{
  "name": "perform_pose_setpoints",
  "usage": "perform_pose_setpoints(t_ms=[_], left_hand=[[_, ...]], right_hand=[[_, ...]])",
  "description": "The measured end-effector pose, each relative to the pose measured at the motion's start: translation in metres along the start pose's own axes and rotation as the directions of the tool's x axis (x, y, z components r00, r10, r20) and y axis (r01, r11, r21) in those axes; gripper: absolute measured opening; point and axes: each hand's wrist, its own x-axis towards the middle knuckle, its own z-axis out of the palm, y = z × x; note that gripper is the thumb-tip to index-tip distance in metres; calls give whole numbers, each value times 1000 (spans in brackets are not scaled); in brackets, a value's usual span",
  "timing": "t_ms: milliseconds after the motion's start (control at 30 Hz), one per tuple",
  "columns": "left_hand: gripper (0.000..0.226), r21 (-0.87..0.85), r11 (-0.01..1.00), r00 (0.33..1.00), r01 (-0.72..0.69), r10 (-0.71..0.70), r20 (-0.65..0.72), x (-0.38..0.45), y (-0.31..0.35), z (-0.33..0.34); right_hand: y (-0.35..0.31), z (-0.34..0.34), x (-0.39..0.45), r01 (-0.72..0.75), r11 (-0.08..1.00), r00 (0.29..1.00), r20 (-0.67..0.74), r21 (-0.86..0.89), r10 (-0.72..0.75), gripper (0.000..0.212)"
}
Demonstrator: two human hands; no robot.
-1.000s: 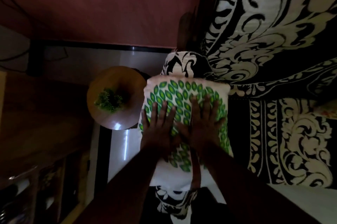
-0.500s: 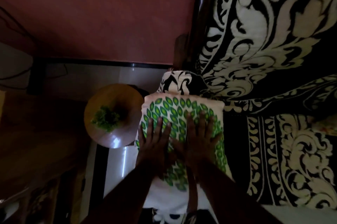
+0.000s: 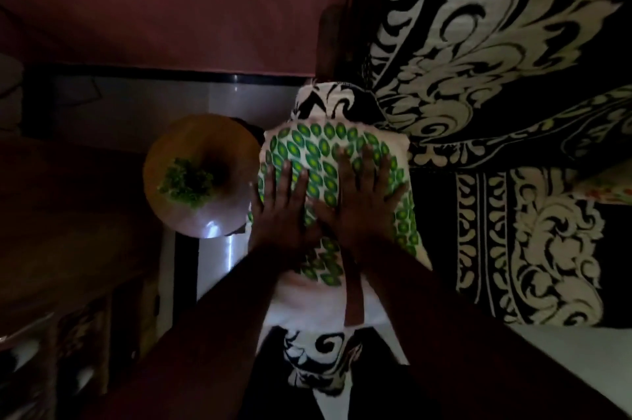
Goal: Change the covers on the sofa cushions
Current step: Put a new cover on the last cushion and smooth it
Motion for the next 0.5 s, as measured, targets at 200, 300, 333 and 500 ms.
perform_pose_setpoints(t_ms=[200, 300, 333, 500], left_hand=[[92, -3, 996, 995, 89, -89, 49, 14, 2, -14], [92, -3, 999, 993, 51, -50, 103, -6, 11, -34], [92, 5, 1000, 994, 26, -27, 102, -15, 20, -47], [69, -263, 965, 994, 15, -43, -101, -41, 51, -103]], right_hand=[[-5, -12, 17, 1, 1000, 1000, 2, 31, -1, 101], [4, -21, -13, 18, 997, 1000, -21, 77, -17, 97], [9, -27, -27, 20, 995, 999, -42, 101, -16, 95], [25, -47, -96, -4, 990, 992, -124, 141, 22, 86]])
